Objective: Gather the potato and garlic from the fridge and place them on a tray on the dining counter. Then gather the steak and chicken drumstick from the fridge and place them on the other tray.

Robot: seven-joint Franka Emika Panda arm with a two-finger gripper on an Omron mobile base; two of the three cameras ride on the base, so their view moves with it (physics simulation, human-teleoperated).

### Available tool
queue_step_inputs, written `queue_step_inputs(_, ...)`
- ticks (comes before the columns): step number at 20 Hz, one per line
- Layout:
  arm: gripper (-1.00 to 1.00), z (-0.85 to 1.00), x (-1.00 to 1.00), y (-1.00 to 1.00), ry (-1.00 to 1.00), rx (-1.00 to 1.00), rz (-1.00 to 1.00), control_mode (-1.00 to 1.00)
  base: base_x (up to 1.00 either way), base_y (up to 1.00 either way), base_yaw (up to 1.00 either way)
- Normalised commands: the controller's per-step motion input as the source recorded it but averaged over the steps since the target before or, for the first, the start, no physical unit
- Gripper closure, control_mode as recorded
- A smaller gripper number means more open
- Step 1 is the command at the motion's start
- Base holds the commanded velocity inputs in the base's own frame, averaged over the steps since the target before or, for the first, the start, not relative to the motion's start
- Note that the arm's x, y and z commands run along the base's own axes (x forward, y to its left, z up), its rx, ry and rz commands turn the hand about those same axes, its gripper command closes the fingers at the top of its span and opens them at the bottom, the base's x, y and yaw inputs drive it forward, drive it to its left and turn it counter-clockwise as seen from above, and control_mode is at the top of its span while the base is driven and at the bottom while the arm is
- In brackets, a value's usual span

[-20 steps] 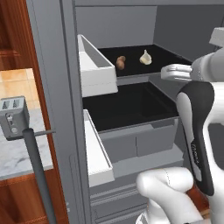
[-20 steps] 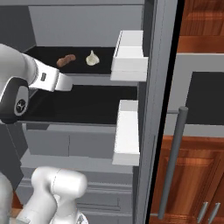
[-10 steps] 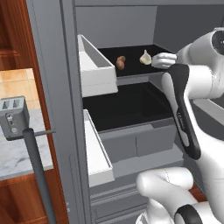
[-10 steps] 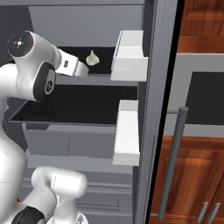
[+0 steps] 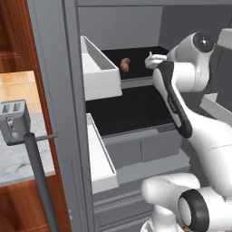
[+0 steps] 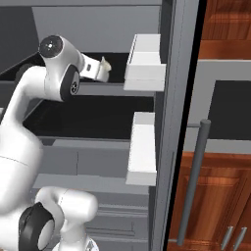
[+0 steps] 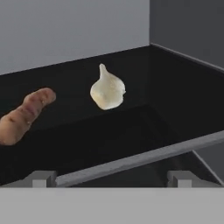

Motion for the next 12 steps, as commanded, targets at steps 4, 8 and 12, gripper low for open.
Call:
queue_step_inputs(4,-1.00,-0.02,0.74,0.00,0.11,-0.04,0.01,-1.00,0.00,0.00,0.00)
queue_step_inputs(8,-1.00,-0.03,0.69,0.00,0.00,-0.06,0.00,-1.00,0.00,0.00,0.00)
queue_step_inputs(12,-1.00,-0.03,0.60,0.00,0.00,-0.04,0.00,-1.00,0.00,0.00,0.00)
